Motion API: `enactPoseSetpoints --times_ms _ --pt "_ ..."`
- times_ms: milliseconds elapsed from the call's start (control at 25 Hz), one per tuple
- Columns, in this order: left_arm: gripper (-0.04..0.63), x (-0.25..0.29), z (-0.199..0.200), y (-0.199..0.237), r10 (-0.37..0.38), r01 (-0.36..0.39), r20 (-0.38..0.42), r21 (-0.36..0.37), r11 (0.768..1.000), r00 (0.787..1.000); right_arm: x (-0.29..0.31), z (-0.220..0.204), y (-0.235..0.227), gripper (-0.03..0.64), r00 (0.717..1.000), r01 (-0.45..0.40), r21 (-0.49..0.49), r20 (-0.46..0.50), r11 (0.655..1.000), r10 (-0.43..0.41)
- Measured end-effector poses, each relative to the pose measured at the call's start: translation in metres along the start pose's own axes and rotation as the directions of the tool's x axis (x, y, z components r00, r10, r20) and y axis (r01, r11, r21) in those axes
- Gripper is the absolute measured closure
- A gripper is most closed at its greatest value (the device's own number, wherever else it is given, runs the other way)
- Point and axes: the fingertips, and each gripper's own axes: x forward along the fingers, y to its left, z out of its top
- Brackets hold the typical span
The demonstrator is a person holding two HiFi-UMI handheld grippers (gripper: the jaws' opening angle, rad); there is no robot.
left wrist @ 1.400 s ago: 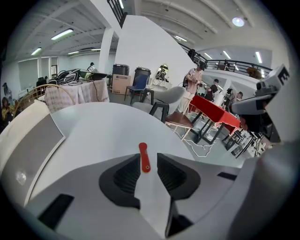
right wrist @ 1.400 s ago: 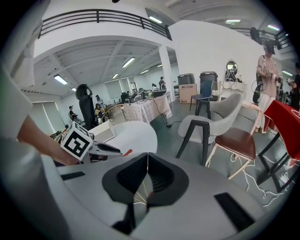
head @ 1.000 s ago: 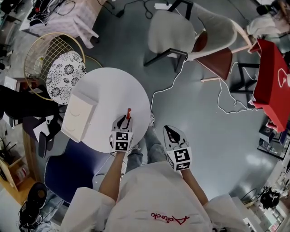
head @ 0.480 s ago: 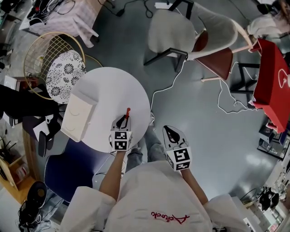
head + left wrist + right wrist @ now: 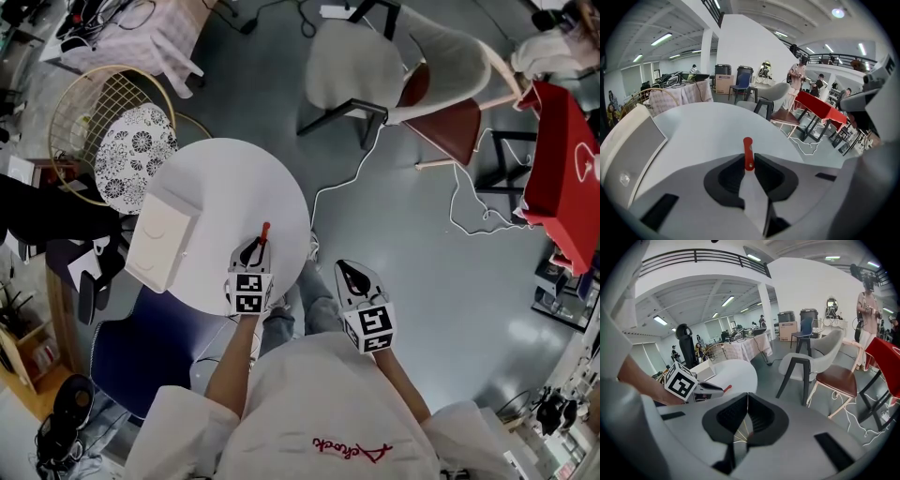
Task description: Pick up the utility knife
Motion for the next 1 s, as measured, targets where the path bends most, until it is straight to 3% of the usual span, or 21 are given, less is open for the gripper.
enactPoseSetpoints --times_ms 560,840,1000 --pt "0.520 -0.033 0.035 -0.007 0.002 0.000 0.150 -0.010 1.000 0.989 -0.007 -0.004 0.018 0.600 1.000 -0.023 -0.016 0.014 1.000 0.024" --pt "0.520 -0.096 0.068 -0.012 -0.004 -0.004 0.285 0.028 1.000 0.958 -0.026 0.018 0.040 0.600 0.997 -0.008 -0.054 0.082 0.999 0.013" --pt "0.520 -0.142 0.090 -0.018 -0.025 -0.004 0.385 0.075 0.997 0.923 -0.039 0.032 0.059 0.600 0.991 0.011 -0.092 0.133 0.996 0.002"
